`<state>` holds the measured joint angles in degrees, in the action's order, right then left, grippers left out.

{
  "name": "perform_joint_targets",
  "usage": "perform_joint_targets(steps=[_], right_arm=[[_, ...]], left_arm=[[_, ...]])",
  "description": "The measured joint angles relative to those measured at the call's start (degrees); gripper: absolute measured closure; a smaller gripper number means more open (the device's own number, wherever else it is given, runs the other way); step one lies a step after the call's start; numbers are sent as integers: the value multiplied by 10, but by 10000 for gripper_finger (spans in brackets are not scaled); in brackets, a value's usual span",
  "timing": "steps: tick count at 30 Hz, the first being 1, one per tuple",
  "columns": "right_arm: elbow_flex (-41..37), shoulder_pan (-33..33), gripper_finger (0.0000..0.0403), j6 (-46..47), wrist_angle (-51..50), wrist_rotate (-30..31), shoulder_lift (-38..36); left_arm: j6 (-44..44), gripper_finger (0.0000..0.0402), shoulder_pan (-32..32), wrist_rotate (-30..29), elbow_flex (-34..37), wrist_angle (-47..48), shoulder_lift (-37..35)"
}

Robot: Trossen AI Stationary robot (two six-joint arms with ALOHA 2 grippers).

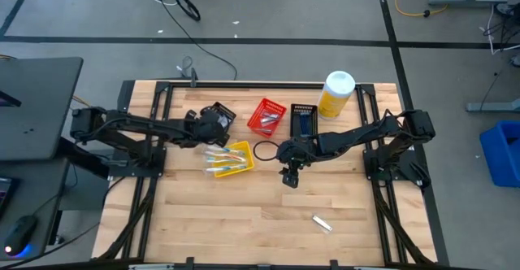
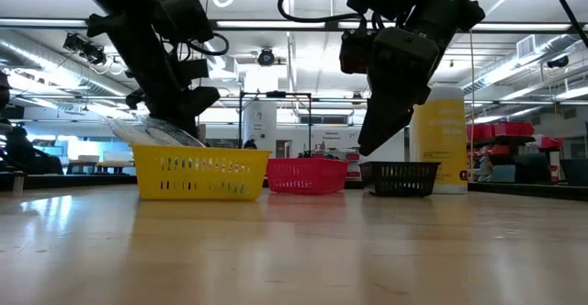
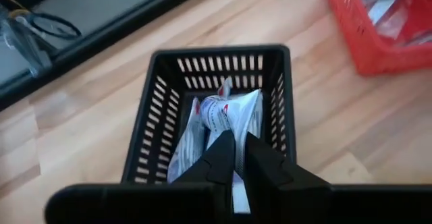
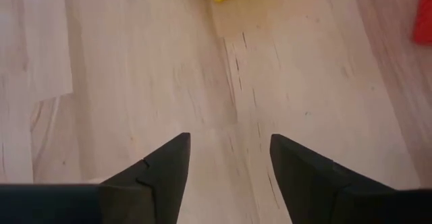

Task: Pick & Place Travel size toiletries
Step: Put the white toothpaste into the left black bin, then put the silver nail cutter into the red bin

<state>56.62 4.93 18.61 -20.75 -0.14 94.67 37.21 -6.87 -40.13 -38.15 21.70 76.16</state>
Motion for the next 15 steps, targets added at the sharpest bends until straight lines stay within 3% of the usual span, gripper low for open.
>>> perform_joint_targets(steps=[6,15], right_arm=[[0,0,185,0,-2,-10,0],[0,15,198,12,-38,-73,0]], left_arm=[[-7,349,-9,23,0,10,0],[-10,264,-16,70,0,45,0]])
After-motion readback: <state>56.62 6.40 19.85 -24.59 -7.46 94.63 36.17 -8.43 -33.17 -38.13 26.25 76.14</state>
